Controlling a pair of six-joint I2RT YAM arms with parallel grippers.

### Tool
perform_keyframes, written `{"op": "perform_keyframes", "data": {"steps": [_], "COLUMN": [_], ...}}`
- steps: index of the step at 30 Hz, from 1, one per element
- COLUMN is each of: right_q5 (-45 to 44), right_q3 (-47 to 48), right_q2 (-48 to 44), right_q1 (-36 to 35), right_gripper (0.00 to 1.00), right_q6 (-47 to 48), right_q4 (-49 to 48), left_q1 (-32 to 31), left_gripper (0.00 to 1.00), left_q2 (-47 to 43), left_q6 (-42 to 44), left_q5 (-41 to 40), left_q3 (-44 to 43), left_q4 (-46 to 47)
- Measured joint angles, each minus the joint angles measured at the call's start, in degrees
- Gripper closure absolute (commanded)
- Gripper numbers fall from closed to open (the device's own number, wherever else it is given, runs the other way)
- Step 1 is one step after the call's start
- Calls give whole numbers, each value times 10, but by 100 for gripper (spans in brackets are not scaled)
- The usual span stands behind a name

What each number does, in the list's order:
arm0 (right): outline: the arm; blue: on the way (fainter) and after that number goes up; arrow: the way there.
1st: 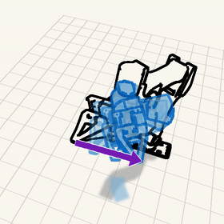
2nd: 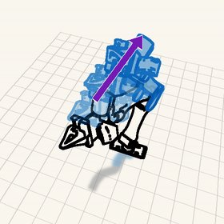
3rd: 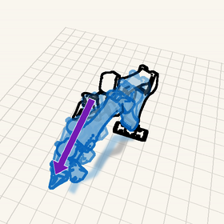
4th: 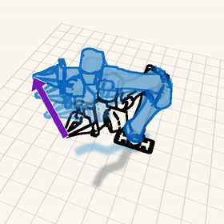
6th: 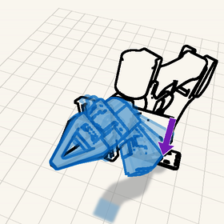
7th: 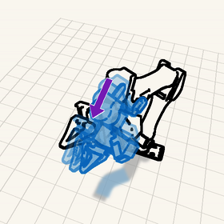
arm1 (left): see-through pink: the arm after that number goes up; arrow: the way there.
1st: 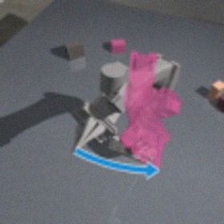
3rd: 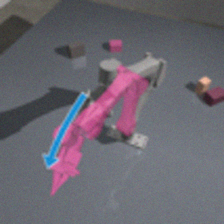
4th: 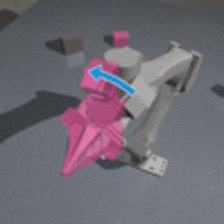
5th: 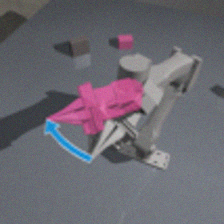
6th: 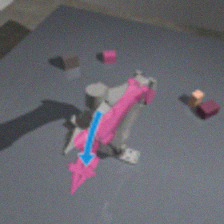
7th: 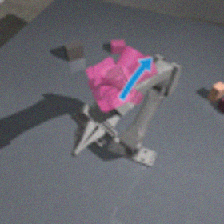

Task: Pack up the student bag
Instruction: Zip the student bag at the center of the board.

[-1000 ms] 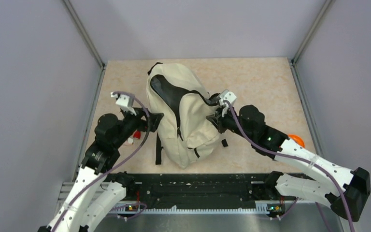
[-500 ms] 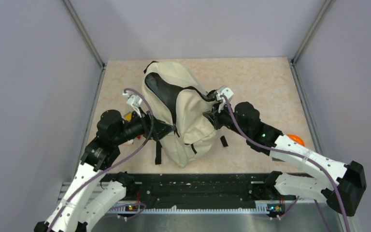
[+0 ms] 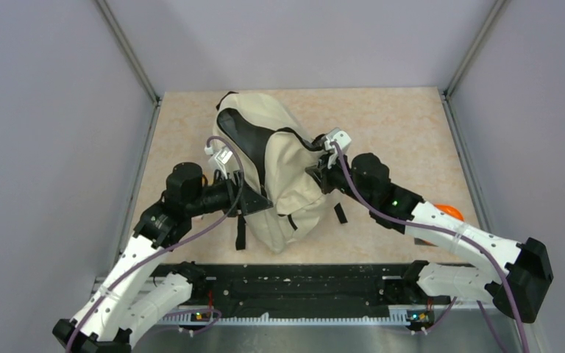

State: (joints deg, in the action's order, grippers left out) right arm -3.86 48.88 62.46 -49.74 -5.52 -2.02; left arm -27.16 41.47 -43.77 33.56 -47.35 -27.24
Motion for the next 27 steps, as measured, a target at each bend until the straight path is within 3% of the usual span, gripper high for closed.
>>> {"op": "perform_keyframes", "data": {"steps": [8, 22, 27], "right_q5": [-2, -3, -9], "right_q3": [0, -10, -16], "right_q2": [0, -6, -10], "right_q1": [0, -1, -1], "right_gripper": [100, 100, 100], "right_q6": [6, 24, 29], "right_q4": [-3, -16, -19], "left_q1": [-2, -6, -19], "left_gripper": [50, 57, 73], "left_q2": [37, 33, 57], "left_q6": [-25, -132, -144], "left_q5": [-35, -67, -76], "left_q3": [-10, 17, 17], "left_q4": [-49, 25, 42]}}
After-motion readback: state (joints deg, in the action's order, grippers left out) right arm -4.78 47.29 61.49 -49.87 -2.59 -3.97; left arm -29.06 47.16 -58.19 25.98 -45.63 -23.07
